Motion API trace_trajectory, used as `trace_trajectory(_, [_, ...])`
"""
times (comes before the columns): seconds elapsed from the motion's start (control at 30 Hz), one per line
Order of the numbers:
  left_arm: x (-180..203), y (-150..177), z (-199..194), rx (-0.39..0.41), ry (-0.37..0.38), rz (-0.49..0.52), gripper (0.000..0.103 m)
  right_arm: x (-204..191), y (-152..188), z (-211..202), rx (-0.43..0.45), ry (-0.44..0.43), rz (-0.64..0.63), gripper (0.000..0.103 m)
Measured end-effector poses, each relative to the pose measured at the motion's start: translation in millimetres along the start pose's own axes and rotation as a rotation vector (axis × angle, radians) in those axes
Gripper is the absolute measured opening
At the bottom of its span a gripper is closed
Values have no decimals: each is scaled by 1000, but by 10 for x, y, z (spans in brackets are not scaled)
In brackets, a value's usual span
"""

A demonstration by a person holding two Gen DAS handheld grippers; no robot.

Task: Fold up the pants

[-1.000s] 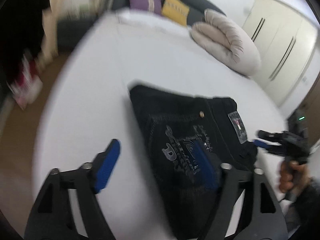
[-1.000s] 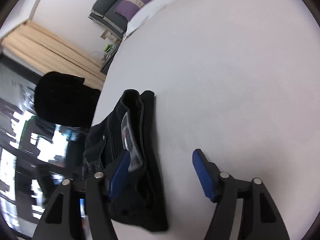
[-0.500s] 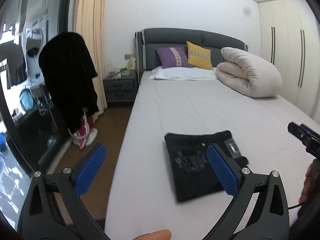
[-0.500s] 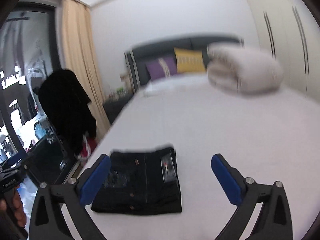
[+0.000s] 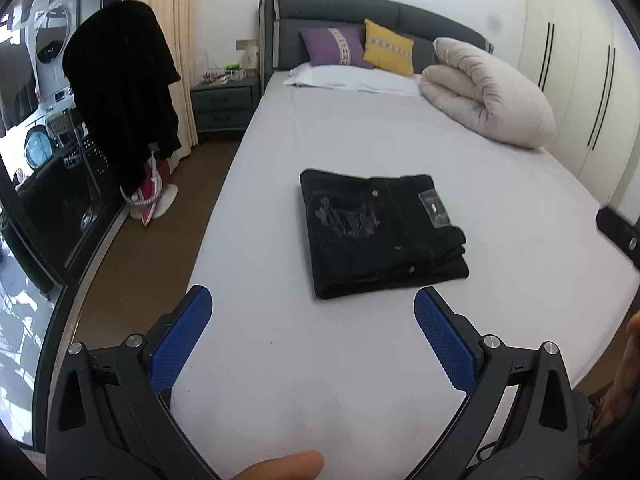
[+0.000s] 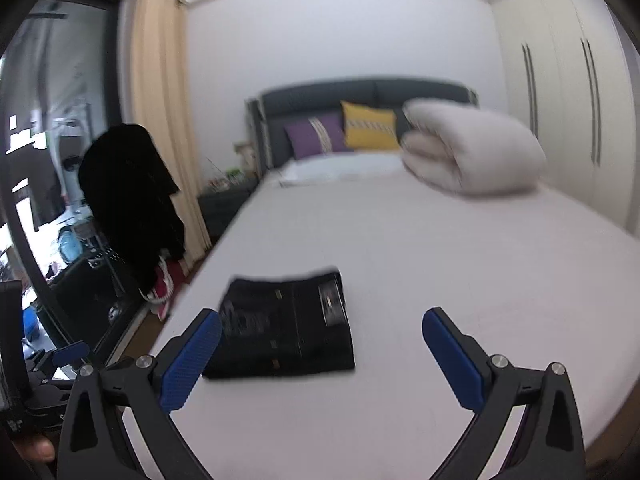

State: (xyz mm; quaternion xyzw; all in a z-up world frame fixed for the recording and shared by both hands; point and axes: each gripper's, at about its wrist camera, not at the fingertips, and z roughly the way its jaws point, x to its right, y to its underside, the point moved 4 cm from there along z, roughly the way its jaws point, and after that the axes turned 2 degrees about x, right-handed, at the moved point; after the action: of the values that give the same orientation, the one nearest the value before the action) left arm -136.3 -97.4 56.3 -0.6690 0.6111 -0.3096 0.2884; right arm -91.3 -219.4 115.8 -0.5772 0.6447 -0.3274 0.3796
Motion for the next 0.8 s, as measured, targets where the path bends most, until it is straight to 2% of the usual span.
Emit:
trace_trajectory(0.13, [27,56,117,-21,3,-1,103,57,134,110,-48,47,34,103])
trace_trajectory(0.27, [-15,71,235,-42,6,-13,103,16,163,139,-54,89,21,103])
trace_trajectory(0.8, [-179,139,477,-92,-6,-45,103,-245,281,237,-106,78,-52,103])
